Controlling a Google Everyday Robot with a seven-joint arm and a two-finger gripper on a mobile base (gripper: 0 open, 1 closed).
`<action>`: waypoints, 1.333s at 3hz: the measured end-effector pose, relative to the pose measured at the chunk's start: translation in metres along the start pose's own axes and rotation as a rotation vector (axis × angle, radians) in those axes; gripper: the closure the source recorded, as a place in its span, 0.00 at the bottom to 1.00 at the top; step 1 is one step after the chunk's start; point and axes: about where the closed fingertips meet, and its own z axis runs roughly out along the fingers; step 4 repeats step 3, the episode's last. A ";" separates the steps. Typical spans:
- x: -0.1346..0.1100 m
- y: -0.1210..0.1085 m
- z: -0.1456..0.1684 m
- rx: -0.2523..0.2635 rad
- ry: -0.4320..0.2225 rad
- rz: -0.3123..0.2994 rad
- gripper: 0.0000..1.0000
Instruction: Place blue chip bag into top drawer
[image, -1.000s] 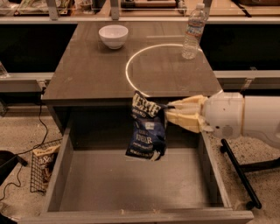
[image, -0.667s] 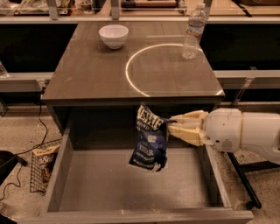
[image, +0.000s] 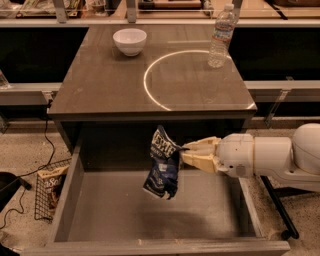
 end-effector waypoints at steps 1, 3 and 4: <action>-0.001 0.001 0.002 -0.004 0.000 -0.002 0.59; -0.003 0.003 0.005 -0.011 0.001 -0.007 0.12; -0.003 0.003 0.005 -0.011 0.001 -0.007 0.12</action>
Offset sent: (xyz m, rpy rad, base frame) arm -0.0002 0.0023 0.0003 -0.0004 -0.0005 0.0048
